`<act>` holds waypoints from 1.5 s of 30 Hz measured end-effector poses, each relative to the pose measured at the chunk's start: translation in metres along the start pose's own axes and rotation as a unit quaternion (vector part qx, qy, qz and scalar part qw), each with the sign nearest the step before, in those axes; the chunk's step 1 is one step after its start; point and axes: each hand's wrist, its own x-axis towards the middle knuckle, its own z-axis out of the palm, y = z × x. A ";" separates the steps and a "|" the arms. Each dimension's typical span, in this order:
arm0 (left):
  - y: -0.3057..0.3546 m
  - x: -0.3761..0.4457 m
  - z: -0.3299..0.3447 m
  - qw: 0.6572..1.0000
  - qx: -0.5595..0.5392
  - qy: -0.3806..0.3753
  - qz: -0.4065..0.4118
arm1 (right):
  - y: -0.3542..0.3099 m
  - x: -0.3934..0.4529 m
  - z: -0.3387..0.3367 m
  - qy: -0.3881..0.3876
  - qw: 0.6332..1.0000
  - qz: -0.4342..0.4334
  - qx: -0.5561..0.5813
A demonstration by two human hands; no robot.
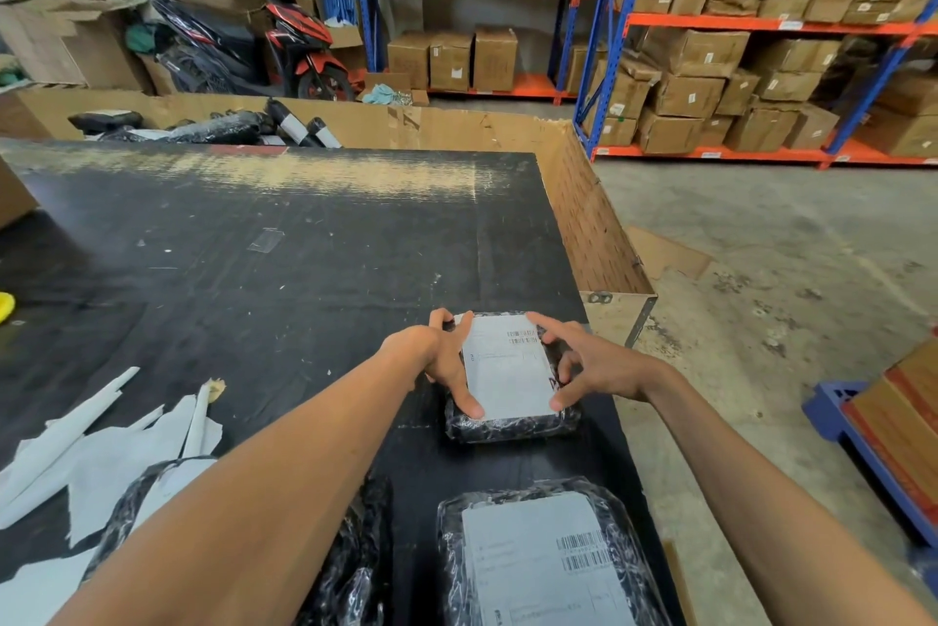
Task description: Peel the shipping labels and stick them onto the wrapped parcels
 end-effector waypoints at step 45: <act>0.038 -0.244 0.082 0.917 -0.330 0.130 0.182 | -0.092 -0.215 0.100 0.310 0.906 0.019 0.289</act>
